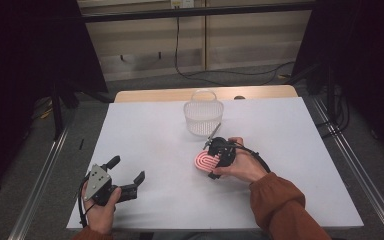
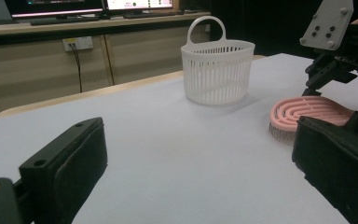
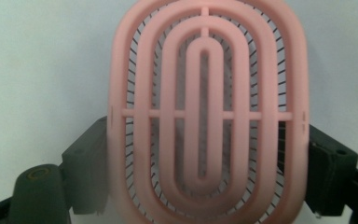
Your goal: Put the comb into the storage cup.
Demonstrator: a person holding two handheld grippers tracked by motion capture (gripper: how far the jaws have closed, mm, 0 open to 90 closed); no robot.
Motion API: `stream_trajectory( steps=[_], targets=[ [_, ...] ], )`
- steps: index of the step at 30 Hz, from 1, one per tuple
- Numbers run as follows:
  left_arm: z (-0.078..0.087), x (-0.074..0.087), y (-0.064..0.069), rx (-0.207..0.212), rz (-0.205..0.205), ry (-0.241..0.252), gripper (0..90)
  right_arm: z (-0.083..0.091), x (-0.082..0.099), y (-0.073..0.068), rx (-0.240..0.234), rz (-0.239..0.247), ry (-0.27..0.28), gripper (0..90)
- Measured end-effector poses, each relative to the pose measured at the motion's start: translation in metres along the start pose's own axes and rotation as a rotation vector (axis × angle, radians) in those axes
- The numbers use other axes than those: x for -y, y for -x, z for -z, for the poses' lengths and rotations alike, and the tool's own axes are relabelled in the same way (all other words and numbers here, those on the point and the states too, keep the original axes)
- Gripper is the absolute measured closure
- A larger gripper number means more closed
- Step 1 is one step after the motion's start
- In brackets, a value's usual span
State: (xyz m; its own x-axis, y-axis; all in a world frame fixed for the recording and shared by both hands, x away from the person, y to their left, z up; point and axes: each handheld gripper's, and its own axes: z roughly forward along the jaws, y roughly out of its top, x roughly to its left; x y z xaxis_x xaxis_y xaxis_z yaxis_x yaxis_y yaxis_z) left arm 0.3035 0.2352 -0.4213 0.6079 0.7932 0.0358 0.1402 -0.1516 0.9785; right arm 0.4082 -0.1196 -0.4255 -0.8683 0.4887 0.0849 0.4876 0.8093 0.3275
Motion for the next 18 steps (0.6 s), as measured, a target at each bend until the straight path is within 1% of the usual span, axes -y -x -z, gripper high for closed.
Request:
stream_trajectory(
  steps=[9, 12, 14, 18],
  targets=[
    [0.0001, 0.0000, 0.0000, 0.002, 0.002, 0.003, 3.3, -0.0005, -0.0011, -0.0009, 0.006, 0.009, -0.013, 19.3],
    [0.0002, 0.0001, 0.0001, 0.001, 0.005, 0.004, 3.3, -0.0002, -0.0008, -0.0020, 0.011, 0.002, -0.016, 19.4],
    [0.0003, 0.0001, 0.0001, 0.000, 0.005, 0.004, 3.3, -0.0001, -0.0003, -0.0015, 0.003, 0.003, -0.014, 19.5],
    [0.0003, 0.0001, 0.0002, -0.001, 0.007, 0.005, 3.3, 0.0012, 0.0006, -0.0005, 0.004, -0.011, -0.009, 19.6]
  ],
)
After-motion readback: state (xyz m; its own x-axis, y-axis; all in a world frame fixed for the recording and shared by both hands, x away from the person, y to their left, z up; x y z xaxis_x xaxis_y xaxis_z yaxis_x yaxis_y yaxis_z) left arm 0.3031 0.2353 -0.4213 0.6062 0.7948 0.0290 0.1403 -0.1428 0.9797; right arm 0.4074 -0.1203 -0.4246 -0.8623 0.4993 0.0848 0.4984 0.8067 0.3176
